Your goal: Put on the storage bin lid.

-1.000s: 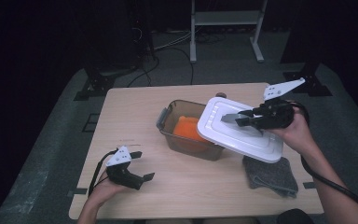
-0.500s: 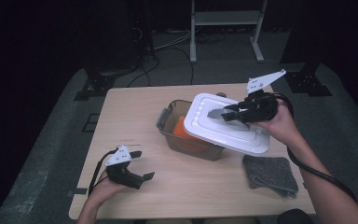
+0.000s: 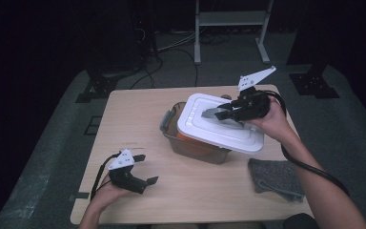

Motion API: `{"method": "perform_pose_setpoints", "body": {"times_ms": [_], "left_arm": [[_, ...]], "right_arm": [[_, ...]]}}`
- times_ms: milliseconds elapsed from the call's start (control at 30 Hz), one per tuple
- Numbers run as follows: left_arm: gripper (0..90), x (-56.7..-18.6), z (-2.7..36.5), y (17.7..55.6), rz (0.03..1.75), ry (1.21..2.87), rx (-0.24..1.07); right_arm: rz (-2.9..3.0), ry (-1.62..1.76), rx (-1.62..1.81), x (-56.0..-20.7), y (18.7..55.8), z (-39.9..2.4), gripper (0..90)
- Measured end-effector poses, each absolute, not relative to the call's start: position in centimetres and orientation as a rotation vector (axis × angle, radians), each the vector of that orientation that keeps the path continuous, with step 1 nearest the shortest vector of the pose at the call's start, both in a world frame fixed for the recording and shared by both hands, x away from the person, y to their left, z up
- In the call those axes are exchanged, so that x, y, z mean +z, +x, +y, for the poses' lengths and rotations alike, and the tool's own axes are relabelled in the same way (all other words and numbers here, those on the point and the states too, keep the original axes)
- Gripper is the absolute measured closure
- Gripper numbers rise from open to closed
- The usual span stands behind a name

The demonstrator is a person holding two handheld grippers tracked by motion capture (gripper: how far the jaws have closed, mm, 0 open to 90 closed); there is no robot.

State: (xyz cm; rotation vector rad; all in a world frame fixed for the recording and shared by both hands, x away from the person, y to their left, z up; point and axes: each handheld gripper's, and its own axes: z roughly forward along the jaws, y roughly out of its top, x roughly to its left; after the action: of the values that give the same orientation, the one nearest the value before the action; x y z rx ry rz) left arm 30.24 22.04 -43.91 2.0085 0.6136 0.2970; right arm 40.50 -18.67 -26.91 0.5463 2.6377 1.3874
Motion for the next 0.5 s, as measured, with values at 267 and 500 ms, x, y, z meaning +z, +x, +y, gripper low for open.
{"method": "perform_pose_setpoints", "body": {"times_ms": [267, 500], "left_arm": [[2.7, -43.9, 22.1, 30.2, 0.613, 2.007, 0.297], [2.7, -43.9, 22.2, 30.2, 0.612, 2.006, 0.299]], "right_arm": [[2.647, 0.544, 1.391, -27.4, 41.4, -17.4, 65.6], [2.660, 0.534, 1.392, -28.0, 42.2, -16.2, 65.6]]}}
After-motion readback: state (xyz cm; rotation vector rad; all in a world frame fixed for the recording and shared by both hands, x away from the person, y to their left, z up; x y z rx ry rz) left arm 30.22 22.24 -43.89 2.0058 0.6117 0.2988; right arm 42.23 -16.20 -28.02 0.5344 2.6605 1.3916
